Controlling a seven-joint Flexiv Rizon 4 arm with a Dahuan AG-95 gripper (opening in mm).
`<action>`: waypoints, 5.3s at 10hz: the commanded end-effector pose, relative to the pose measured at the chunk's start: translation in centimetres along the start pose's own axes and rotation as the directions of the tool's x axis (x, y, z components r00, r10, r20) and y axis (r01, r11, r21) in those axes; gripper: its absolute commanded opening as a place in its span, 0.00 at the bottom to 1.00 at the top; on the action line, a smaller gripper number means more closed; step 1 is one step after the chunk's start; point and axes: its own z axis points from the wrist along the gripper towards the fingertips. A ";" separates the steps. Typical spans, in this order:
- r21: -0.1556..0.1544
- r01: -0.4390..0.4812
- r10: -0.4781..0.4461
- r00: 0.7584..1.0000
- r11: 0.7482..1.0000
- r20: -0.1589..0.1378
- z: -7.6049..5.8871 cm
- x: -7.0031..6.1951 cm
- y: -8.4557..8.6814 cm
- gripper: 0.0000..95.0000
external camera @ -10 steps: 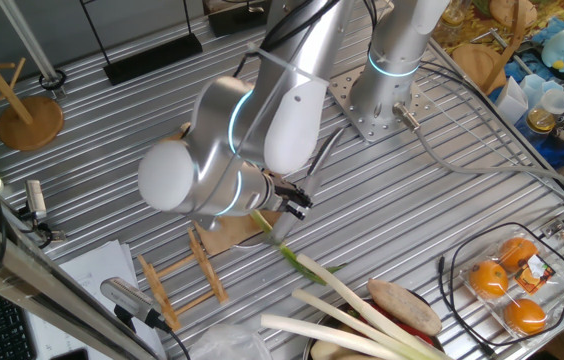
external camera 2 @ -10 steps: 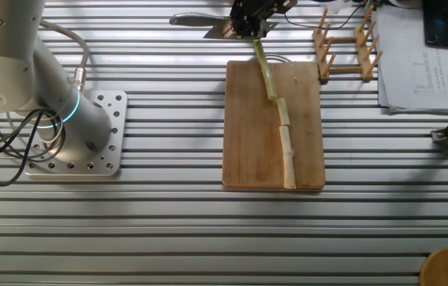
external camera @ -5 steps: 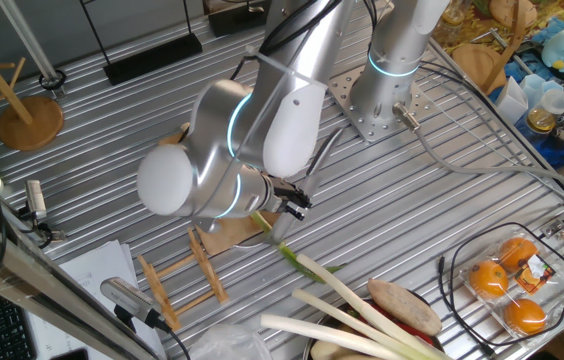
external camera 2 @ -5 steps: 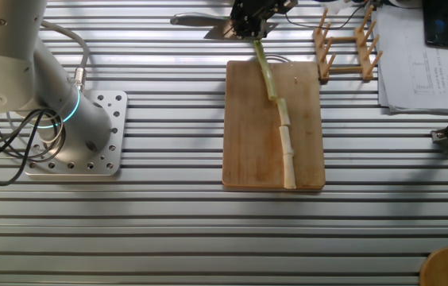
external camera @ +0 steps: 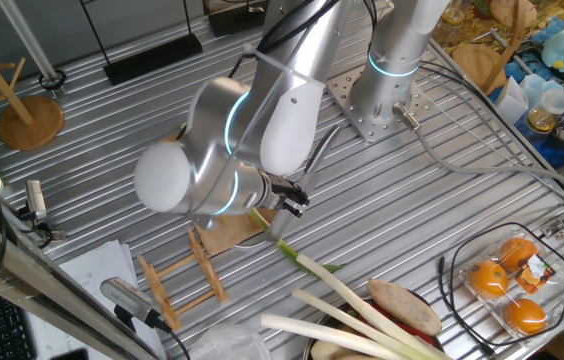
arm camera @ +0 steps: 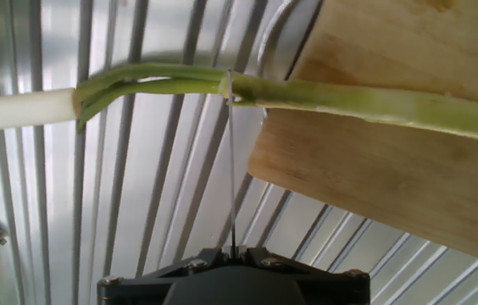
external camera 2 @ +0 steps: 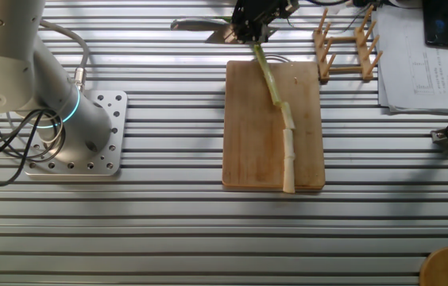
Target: Chop the scallions
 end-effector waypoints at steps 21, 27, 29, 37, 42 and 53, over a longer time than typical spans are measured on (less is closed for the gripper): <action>0.002 -0.002 0.002 1.000 1.000 0.006 0.7 3.9 -7.9 0.00; 0.008 -0.036 0.036 0.999 0.999 0.025 1.0 4.2 -9.0 0.00; 0.008 -0.046 0.045 0.999 0.999 0.029 1.1 4.3 -9.3 0.00; 0.008 -0.060 0.060 0.997 0.998 0.046 0.9 4.7 -9.8 0.00; -0.039 -0.030 0.033 0.997 0.999 0.063 -3.3 5.9 -10.9 0.00; 0.110 -0.012 0.005 0.998 0.994 0.062 -5.9 1.5 -15.7 0.00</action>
